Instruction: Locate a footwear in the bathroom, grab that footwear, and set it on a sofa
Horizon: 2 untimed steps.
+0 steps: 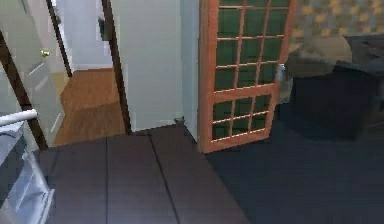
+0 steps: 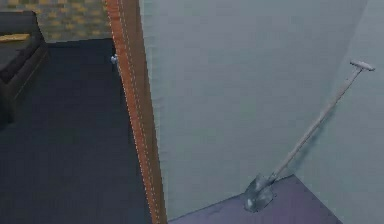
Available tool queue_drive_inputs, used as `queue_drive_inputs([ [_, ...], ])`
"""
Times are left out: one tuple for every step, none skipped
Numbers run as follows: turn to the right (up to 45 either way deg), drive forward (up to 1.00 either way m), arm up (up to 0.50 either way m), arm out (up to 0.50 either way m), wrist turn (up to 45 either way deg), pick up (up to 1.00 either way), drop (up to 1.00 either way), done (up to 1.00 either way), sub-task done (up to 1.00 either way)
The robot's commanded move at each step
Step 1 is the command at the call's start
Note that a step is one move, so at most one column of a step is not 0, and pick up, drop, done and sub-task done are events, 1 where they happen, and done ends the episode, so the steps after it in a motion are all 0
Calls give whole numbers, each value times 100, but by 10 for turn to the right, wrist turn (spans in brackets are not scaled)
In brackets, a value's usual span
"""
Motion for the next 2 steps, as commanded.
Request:
queue_drive_inputs([
  [0, 10, 0, 0, 0, 0, 0, 0, 0],
  [-240, 0, 0, 0, 0, 0, 0, 0, 0],
])
